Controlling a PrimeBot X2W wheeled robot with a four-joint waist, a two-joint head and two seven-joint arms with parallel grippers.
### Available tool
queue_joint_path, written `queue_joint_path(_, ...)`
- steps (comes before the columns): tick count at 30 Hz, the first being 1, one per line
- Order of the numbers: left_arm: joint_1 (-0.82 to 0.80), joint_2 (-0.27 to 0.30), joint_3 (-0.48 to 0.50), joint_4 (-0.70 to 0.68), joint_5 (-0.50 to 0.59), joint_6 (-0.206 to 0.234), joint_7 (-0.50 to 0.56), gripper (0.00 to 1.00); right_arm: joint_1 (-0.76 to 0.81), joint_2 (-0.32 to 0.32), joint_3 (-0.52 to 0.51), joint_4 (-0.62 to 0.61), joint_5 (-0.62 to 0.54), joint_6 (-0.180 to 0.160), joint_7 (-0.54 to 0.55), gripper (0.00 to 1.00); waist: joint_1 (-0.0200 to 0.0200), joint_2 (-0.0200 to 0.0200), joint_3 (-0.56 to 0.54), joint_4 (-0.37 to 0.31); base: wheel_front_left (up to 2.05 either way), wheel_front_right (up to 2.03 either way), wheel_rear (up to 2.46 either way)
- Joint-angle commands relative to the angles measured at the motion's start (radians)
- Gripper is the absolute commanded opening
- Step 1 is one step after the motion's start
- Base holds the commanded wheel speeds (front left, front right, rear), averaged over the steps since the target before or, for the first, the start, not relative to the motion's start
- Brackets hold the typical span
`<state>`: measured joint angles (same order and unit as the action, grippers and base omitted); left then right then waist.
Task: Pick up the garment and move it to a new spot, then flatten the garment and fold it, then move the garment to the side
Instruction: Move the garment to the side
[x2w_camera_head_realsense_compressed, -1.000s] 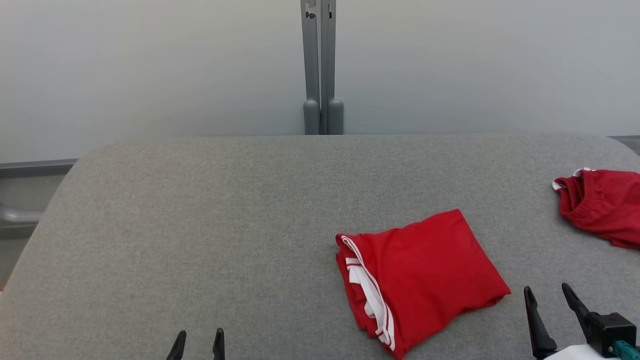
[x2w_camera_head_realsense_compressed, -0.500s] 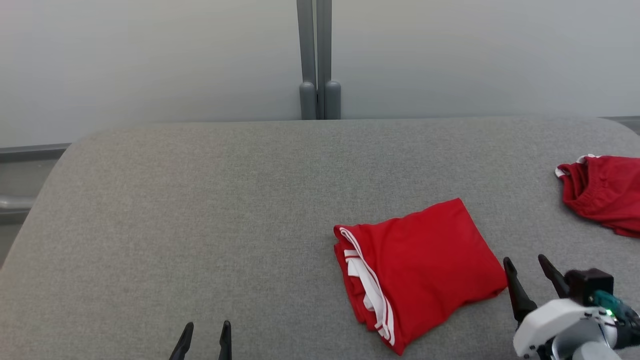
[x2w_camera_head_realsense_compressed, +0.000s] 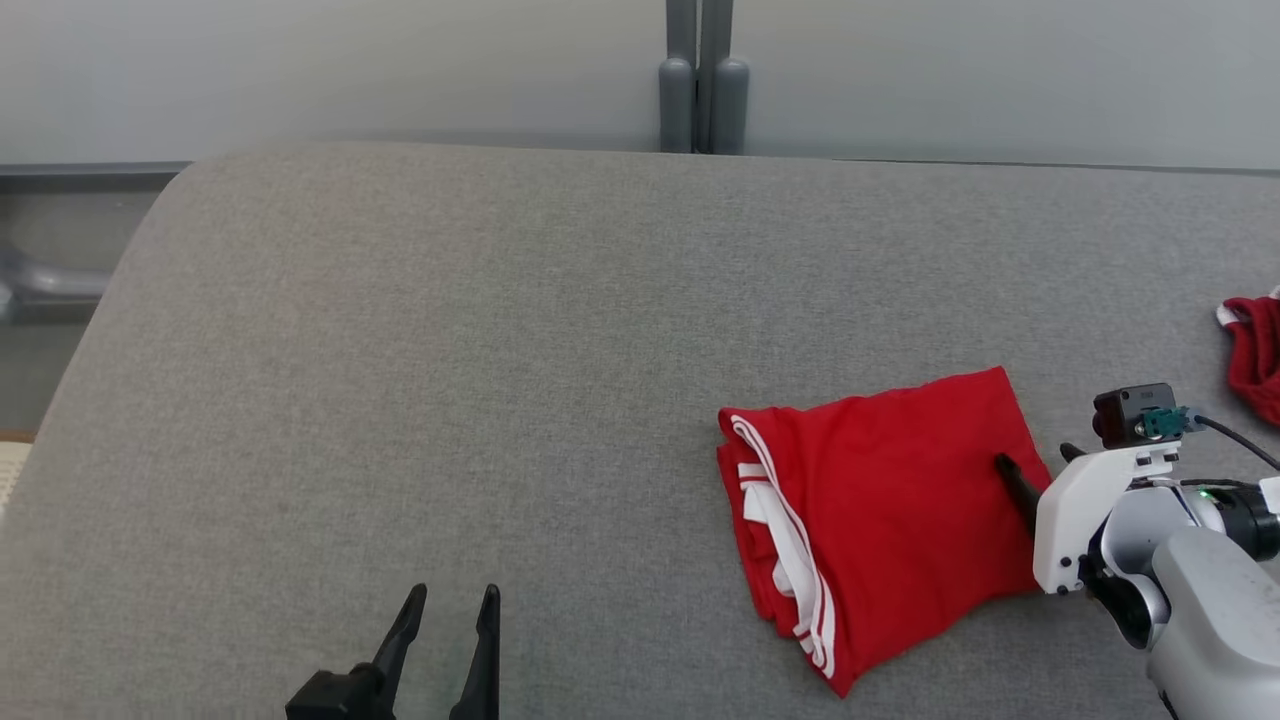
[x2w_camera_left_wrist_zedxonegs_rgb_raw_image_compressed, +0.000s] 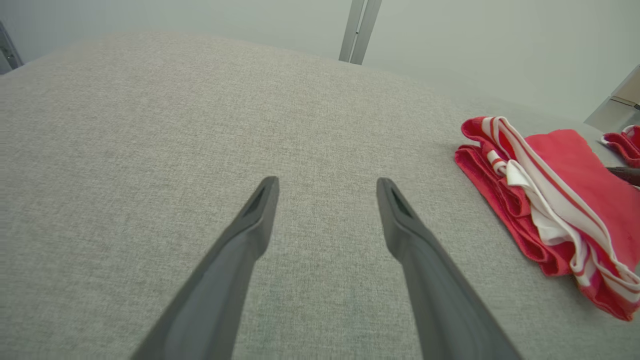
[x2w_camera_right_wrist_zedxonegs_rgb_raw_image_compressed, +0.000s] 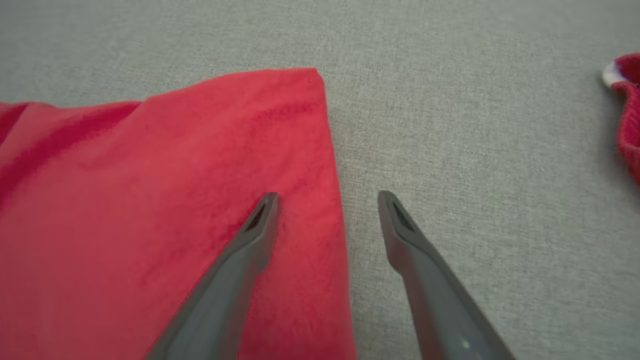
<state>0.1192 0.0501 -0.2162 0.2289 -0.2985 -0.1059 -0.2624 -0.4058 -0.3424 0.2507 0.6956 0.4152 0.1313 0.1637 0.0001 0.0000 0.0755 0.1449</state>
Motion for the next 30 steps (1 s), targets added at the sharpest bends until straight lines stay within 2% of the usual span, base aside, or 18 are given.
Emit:
queue_joint_path(1,-0.024,0.002,-0.001,-0.002,-0.006,0.000,-0.003,1.00,-0.008,0.000,0.009,0.018,0.016,-0.001,0.016,1.00,-0.0001,0.0000,0.036,0.042,0.00,0.00,0.00)
queue_joint_path(6,-0.036,0.002,-0.002,-0.007,-0.008,0.004,-0.003,1.00,-0.006,0.006,0.041,0.072,0.077,-0.001,0.094,1.00,-0.0001,0.0000,0.056,0.060,0.00,0.00,0.00)
queue_joint_path(7,-0.039,0.002,-0.001,-0.009,-0.010,0.004,-0.003,1.00,-0.015,0.002,0.024,0.081,0.094,-0.001,0.082,0.34,-0.0001,0.0000,0.061,0.061,0.00,0.00,0.00)
queue_joint_path(8,-0.040,0.002,-0.001,-0.010,-0.011,0.005,-0.003,1.00,-0.021,0.007,0.001,0.090,0.117,-0.002,0.078,0.00,-0.0001,0.0000,0.063,0.061,0.00,0.00,0.00)
queue_joint_path(12,-0.048,0.002,0.003,-0.021,-0.024,0.006,-0.003,1.00,-0.071,0.003,-0.051,0.075,0.193,-0.002,0.073,0.00,-0.0001,0.0000,0.077,0.050,0.00,0.00,0.00)
queue_joint_path(18,-0.064,0.002,0.001,-0.039,-0.027,0.003,-0.003,1.00,-0.208,-0.096,-0.112,-0.025,0.249,-0.002,0.098,0.00,-0.0001,0.0000,0.095,0.008,0.00,0.00,0.00)
queue_joint_path(24,-0.081,0.002,-0.011,-0.051,-0.033,-0.005,-0.003,1.00,-0.334,-0.197,-0.214,-0.069,0.205,-0.001,0.166,0.00,-0.0001,0.0000,0.135,-0.030,0.00,0.00,0.00)
queue_joint_path(30,-0.089,0.002,-0.012,-0.050,-0.023,-0.008,-0.003,1.00,-0.369,-0.257,-0.348,-0.096,0.139,-0.001,0.235,0.00,-0.0001,0.0000,0.172,-0.057,0.00,0.00,0.00)
